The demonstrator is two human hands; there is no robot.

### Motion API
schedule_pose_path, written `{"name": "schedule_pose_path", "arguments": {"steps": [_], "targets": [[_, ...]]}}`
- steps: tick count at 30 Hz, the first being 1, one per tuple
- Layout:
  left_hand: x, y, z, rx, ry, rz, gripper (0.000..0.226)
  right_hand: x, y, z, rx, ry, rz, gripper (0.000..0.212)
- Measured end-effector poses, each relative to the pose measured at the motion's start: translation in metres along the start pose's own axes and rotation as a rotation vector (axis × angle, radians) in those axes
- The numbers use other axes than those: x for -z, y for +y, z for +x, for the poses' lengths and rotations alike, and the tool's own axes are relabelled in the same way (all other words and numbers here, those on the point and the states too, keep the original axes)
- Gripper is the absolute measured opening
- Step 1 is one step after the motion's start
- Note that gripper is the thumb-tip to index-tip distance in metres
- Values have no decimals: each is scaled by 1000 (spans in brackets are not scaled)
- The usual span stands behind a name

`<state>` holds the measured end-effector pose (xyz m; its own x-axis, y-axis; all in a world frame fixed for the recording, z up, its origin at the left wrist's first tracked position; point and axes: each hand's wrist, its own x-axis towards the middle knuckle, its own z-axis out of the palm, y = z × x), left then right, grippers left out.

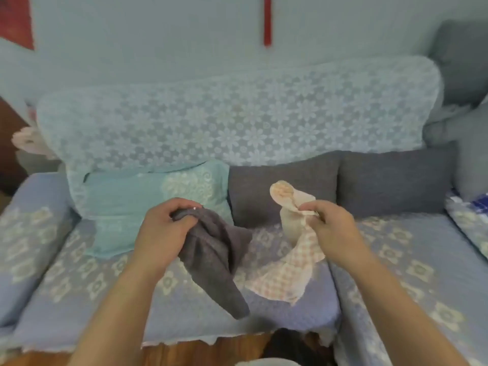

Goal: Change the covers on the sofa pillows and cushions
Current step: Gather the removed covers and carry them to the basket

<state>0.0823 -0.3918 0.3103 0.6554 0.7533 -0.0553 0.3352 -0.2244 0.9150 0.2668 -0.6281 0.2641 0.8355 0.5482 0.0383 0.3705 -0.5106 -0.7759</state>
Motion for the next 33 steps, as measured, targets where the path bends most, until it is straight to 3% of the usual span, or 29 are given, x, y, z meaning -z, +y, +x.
{"name": "schedule_pose_path", "arguments": {"steps": [6, 13, 16, 19, 22, 27, 33], "targets": [[81, -47, 35, 137, 324, -140, 29, -95, -82, 41, 32, -129, 75, 24], [148, -88, 73, 225, 519, -106, 25, -192, -144, 114, 139, -235, 224, 26], [178, -98, 84, 290, 611, -143, 25, -230, -170, 142, 273, -412, 146, 25], [192, -101, 95, 322, 657, -156, 25, -261, -180, 171, 202, -625, -29, 36], [206, -105, 108, 352, 610, -148, 25, -277, -186, 189, 124, -620, -16, 34], [237, -123, 131, 414, 600, -168, 23, -307, -201, 193, 192, -598, -174, 16], [318, -153, 152, 458, 664, -281, 18, -356, -292, 180, 491, -478, -263, 21]]}}
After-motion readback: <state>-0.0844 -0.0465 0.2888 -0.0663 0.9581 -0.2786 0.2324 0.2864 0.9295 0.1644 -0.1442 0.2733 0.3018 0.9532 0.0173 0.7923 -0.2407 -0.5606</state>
